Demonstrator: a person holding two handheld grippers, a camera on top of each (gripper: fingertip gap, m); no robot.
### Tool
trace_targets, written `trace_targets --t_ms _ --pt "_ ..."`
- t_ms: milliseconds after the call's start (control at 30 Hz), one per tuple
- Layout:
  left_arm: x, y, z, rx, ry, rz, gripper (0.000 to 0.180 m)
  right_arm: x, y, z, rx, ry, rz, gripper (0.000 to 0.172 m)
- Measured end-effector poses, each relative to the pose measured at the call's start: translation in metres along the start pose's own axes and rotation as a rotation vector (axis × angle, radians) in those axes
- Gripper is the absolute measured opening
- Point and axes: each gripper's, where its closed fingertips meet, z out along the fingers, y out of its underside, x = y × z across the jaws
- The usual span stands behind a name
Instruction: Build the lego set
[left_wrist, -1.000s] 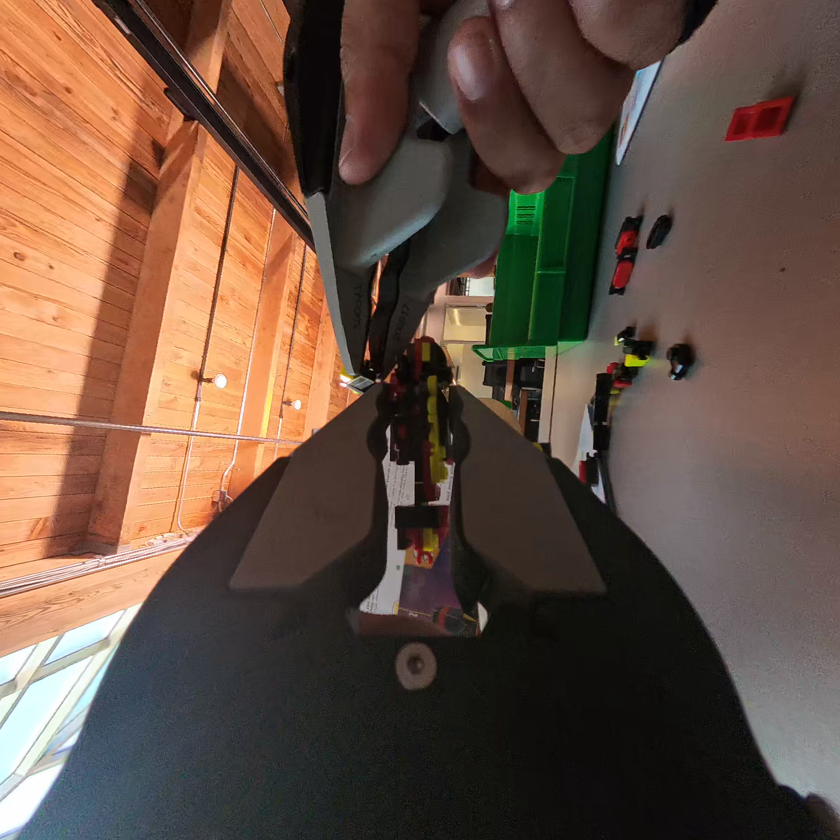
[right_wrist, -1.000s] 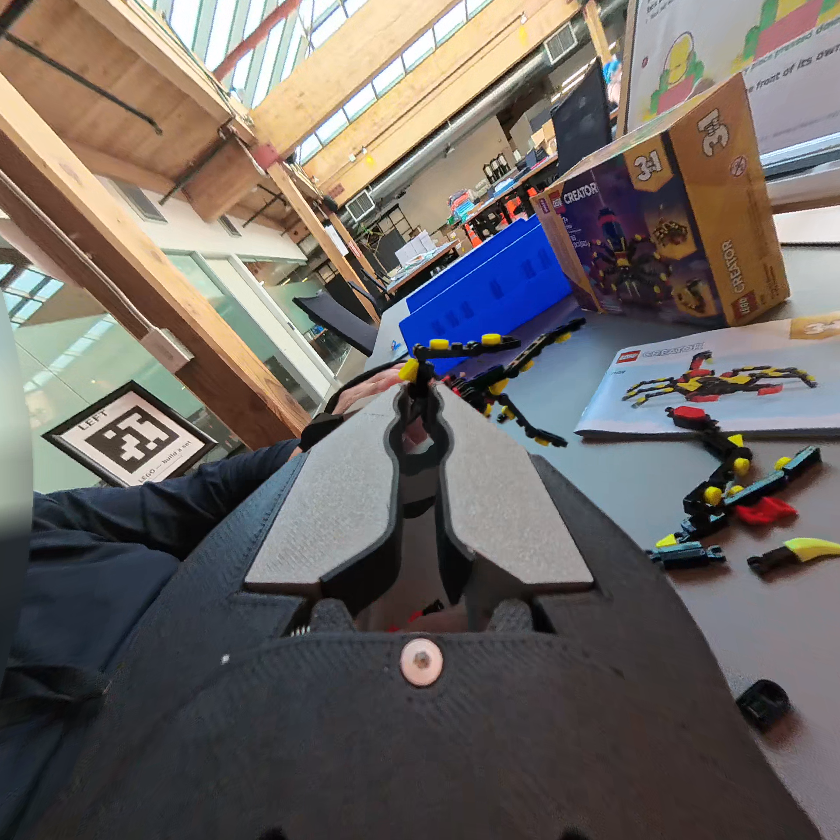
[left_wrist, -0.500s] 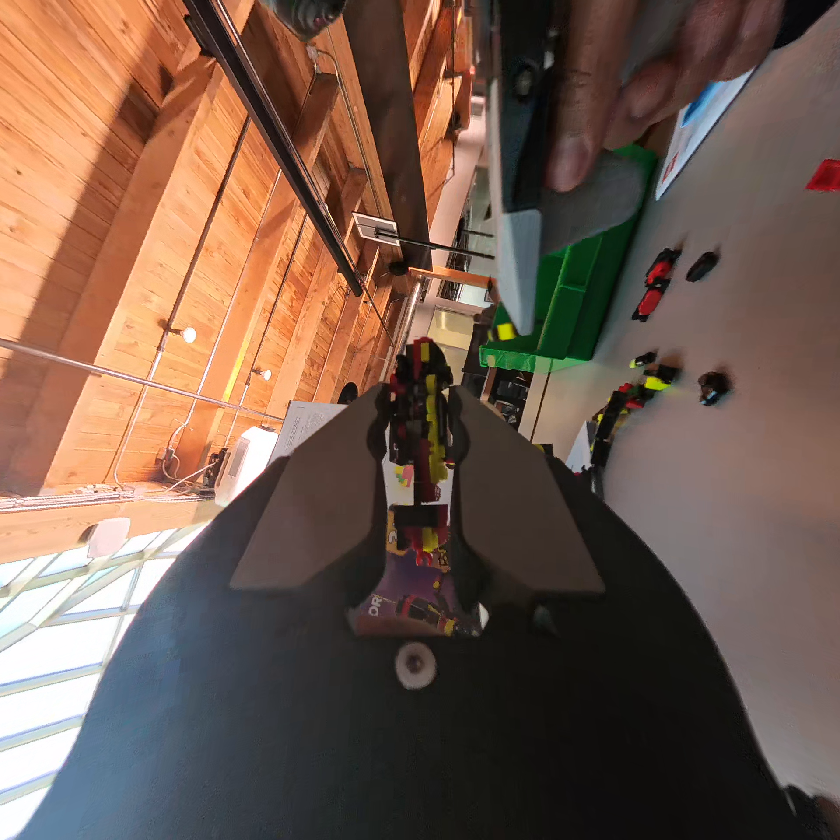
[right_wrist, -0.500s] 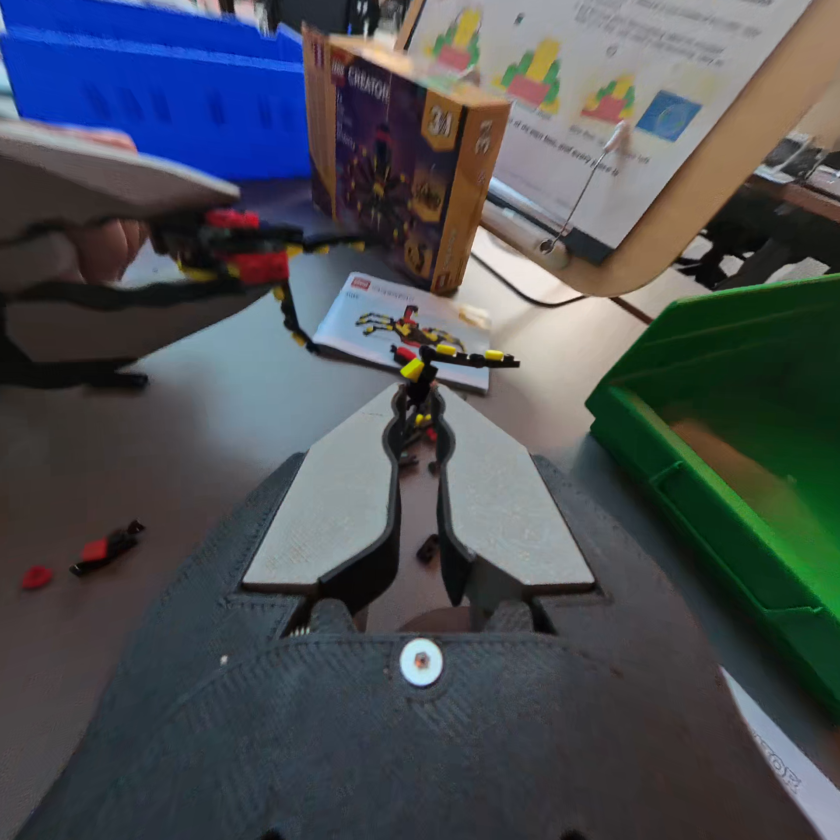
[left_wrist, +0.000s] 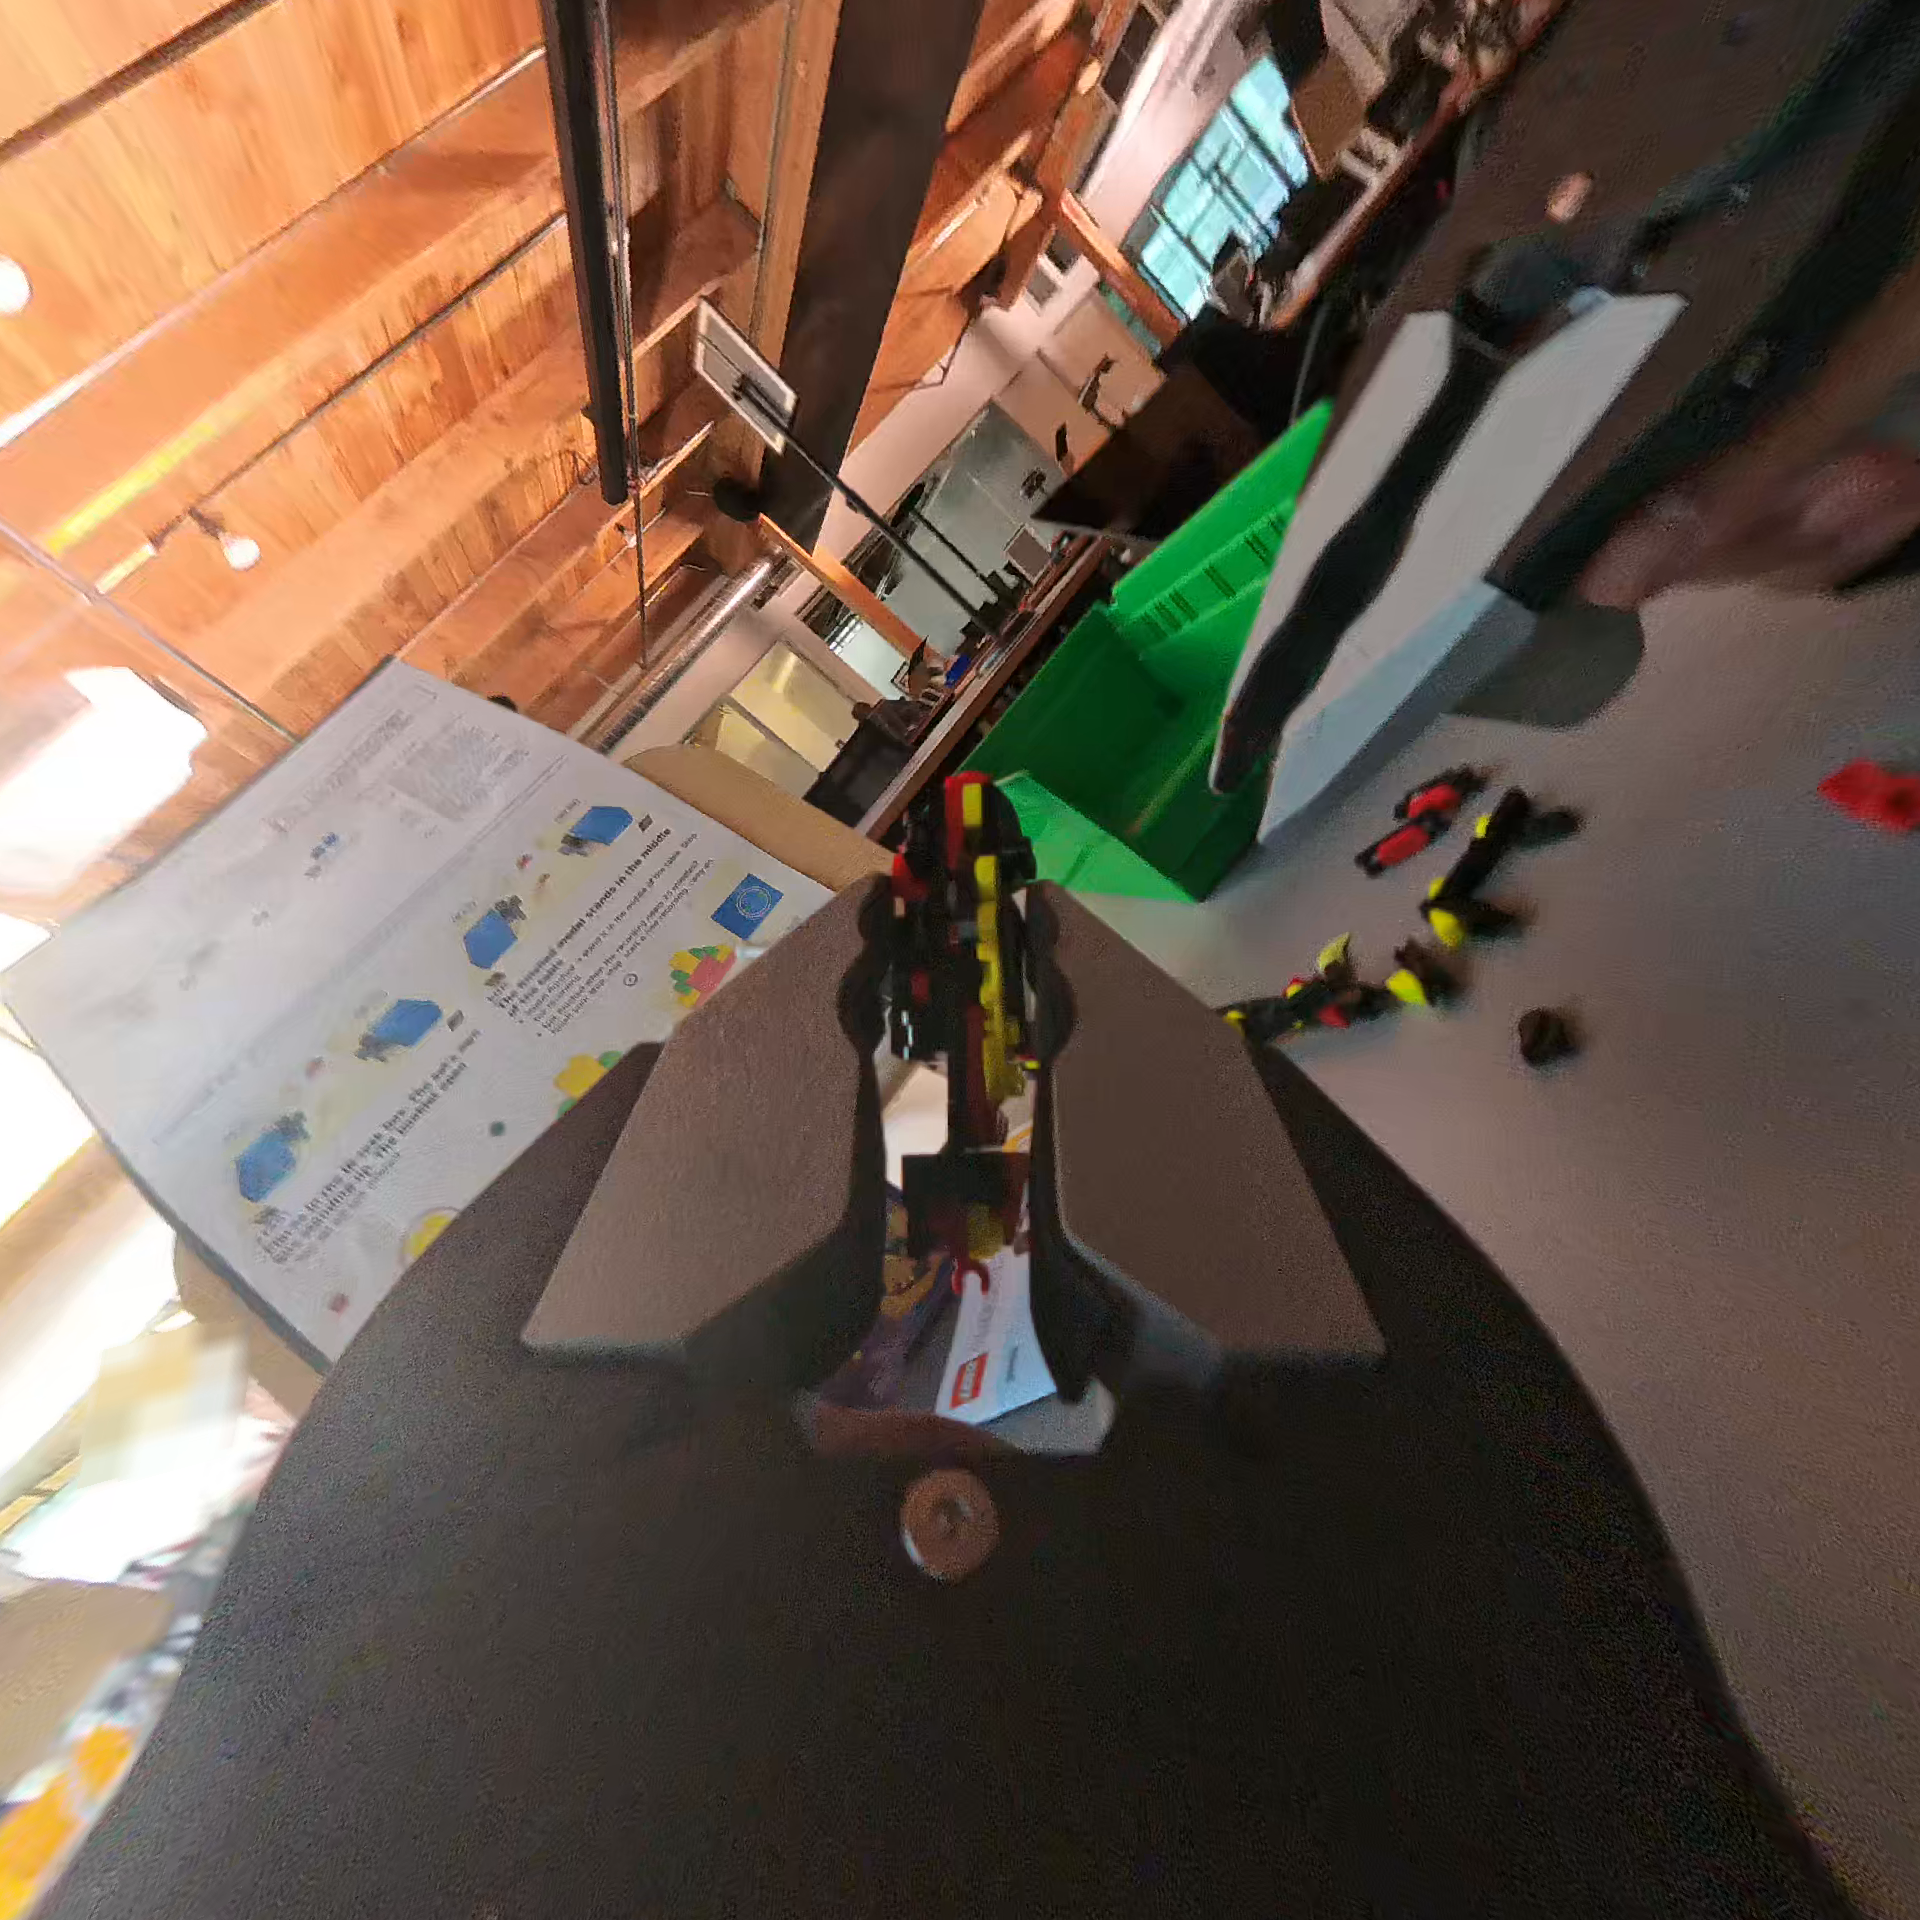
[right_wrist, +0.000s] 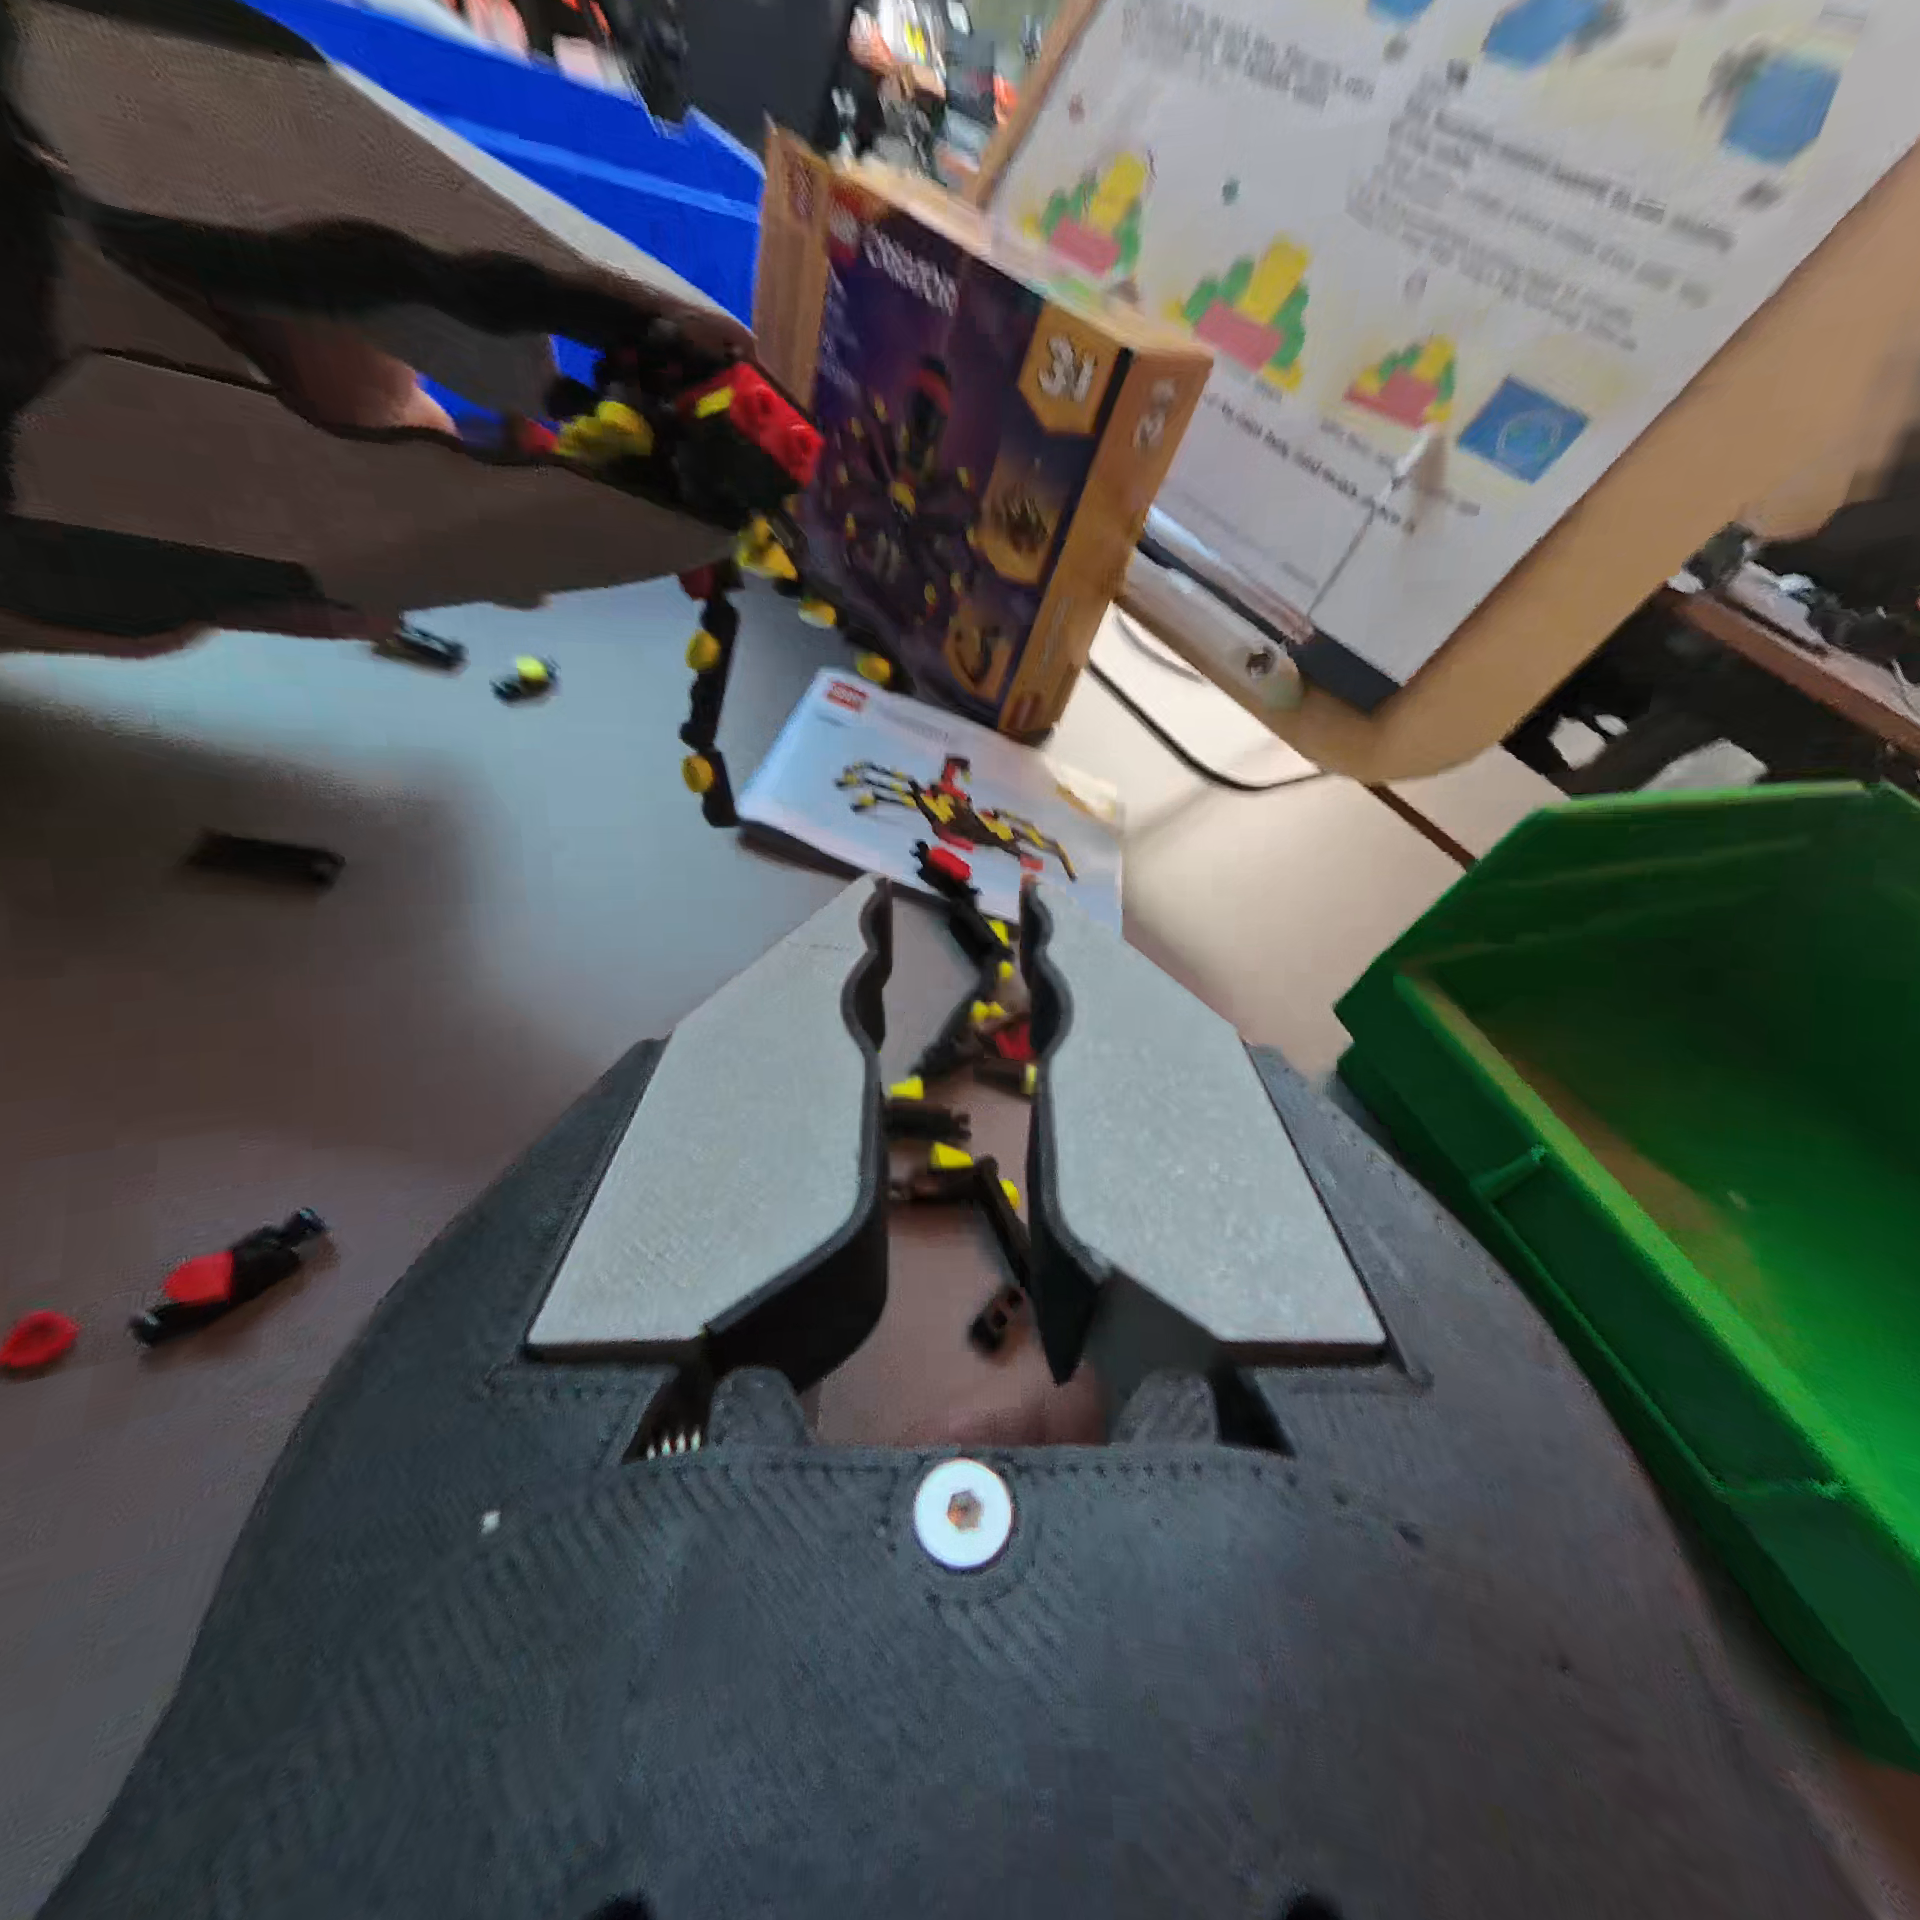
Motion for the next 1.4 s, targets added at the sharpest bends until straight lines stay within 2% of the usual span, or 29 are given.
trace_targets --t_ms 33,100,167,267,500,600,700,800,833,867,900,1033,1100,1167,1233,1333,1400 --pt "-0.006 -0.003 -0.002 0.028 0.01 -0.074 0.022 -0.007 -0.008 -0.001 0.05 -0.035 0.011 0.022" --pt "-0.003 -0.013 -0.006 0.108 0.122 -0.241 0.022 -0.02 -0.022 -0.003 0.125 -0.109 0.055 0.027" --pt "-0.003 -0.019 -0.01 0.153 0.173 -0.322 0.023 -0.028 -0.031 -0.005 0.172 -0.159 0.092 0.029" --pt "0.001 -0.019 -0.009 0.152 0.195 -0.344 0.022 -0.042 -0.044 -0.011 0.245 -0.257 0.14 0.03" --pt "0.011 -0.02 -0.007 0.149 0.199 -0.306 0.022 -0.054 -0.036 -0.005 0.188 -0.326 0.182 0.03" --pt "0.01 -0.025 -0.008 0.174 0.211 -0.348 0.022 -0.053 -0.028 0.0 0.138 -0.291 0.149 0.032" --pt "0.009 -0.021 -0.007 0.159 0.219 -0.396 0.022 -0.048 -0.028 0.001 0.144 -0.233 0.084 0.024" --pt "0.008 -0.016 -0.006 0.143 0.268 -0.53 0.022 -0.05 -0.026 0.001 0.132 -0.223 0.035 0.01" --pt "0.008 -0.015 -0.006 0.143 0.297 -0.58 0.022 -0.043 -0.023 0.003 0.111 -0.173 0.011 0.006" --pt "0.008 -0.016 -0.006 0.149 0.329 -0.636 0.022 -0.033 -0.021 0.004 0.103 -0.109 -0.002 0.01" --pt "0.008 -0.015 -0.007 0.149 0.358 -0.697 0.022 -0.026 -0.023 0.003 0.115 -0.076 0.007 0.016" --pt "0.006 -0.011 -0.009 0.153 0.477 -0.929 0.021 -0.016 -0.05 -0.016 0.28 -0.103 0.133 0.008" --pt "0.009 -0.008 -0.009 0.14 0.512 -0.953 0.021 -0.007 -0.058 -0.024 0.345 -0.07 0.141 0.012" --pt "0.01 -0.006 -0.008 0.13 0.511 -0.962 0.021 -0.016 -0.062 -0.027 0.374 -0.125 0.126 0.014" --pt "0.014 -0.012 -0.01 0.147 0.547 -0.976 0.021 -0.033 -0.056 -0.02 0.323 -0.203 0.116 0.021" --pt "0.02 -0.026 -0.016 0.189 0.625 -0.992 0.021 -0.052 -0.044 -0.007 0.239 -0.229 0.029 0.022" --pt "0.024 -0.031 -0.018 0.2 0.648 -0.989 0.021 -0.064 -0.037 -0.004 0.205 -0.252 -0.041 0.011"
